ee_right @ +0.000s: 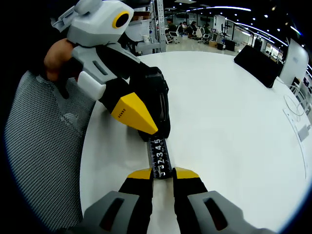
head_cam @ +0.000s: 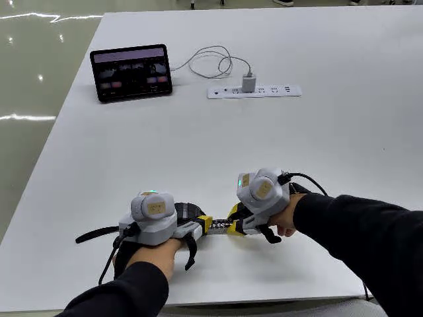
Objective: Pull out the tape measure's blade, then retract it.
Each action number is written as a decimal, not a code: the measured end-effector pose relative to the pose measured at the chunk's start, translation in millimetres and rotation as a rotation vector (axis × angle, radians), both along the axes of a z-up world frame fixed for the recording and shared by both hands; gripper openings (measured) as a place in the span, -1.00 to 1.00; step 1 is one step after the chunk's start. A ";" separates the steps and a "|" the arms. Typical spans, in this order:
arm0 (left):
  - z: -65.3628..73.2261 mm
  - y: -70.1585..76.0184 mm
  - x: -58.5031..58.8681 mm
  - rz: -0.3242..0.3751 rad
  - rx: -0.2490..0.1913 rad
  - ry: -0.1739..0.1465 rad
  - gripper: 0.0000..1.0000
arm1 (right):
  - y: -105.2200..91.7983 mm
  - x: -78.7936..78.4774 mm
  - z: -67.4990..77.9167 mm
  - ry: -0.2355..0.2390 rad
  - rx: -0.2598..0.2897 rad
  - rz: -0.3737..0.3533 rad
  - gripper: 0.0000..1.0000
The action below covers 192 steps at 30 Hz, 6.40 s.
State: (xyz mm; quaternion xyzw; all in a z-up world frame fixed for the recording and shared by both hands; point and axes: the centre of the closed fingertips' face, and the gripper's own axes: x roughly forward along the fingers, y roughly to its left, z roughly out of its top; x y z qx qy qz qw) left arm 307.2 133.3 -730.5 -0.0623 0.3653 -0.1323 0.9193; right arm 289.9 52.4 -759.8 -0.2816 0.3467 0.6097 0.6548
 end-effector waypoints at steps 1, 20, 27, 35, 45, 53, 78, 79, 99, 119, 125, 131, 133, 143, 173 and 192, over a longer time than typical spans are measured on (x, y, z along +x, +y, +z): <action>0.1 0.1 0.0 0.001 -0.001 0.000 0.20 | 0.4 -0.1 0.1 0.000 0.001 -0.001 -0.78; 0.1 0.1 0.0 -0.001 -0.001 0.000 0.21 | 9.0 -1.2 0.4 -0.004 0.009 -0.001 -0.78; -0.3 -1.1 0.5 -0.010 0.016 -0.009 0.23 | 11.8 -2.3 0.3 -0.005 0.013 0.003 -0.78; -1.3 -1.8 0.9 -0.018 0.035 -0.014 0.24 | 12.7 -2.0 -0.2 -0.004 0.014 0.000 -0.78; -2.9 -2.2 0.9 -0.033 0.092 -0.008 0.23 | 13.1 -2.1 0.2 -0.002 0.038 -0.017 -0.78; -1.5 1.1 1.5 -0.023 0.040 0.012 0.21 | 11.6 -1.1 0.3 0.019 0.061 -0.016 -0.79; -2.3 -0.1 0.7 -0.038 0.020 0.010 0.19 | 27.6 -2.7 0.5 0.019 0.075 -0.005 -0.79; -2.4 -0.1 0.9 -0.039 0.020 0.010 0.19 | 28.0 -3.0 0.6 0.018 0.074 -0.003 -0.79; -2.2 -0.5 0.6 -0.040 0.016 0.010 0.19 | 37.3 -5.0 0.5 0.013 0.072 0.029 -0.79; -1.4 0.1 0.5 -0.036 0.012 0.011 0.20 | 39.1 -5.2 0.4 0.016 0.050 0.034 -0.77; -1.4 0.2 0.9 -0.033 0.010 0.011 0.20 | 36.7 -4.1 0.6 0.015 0.060 0.024 -0.75; -1.4 0.2 0.8 -0.032 0.008 0.012 0.20 | 33.6 -4.9 0.0 0.003 0.052 0.038 -0.76; -1.1 0.4 0.4 -0.030 0.006 0.013 0.20 | 35.1 -5.1 0.7 -0.011 0.060 0.055 -0.78; -1.1 0.4 0.3 -0.034 0.003 0.013 0.20 | 40.1 -4.6 -0.5 -0.006 0.054 0.066 -0.81; -0.3 -0.6 -2.3 -0.071 0.000 0.026 0.25 | 40.6 -6.8 -0.5 -0.003 0.054 0.052 -0.76; 9.2 10.9 8.1 -0.147 0.015 0.004 1.00 | 28.8 -6.3 1.6 0.010 0.046 -0.012 -0.59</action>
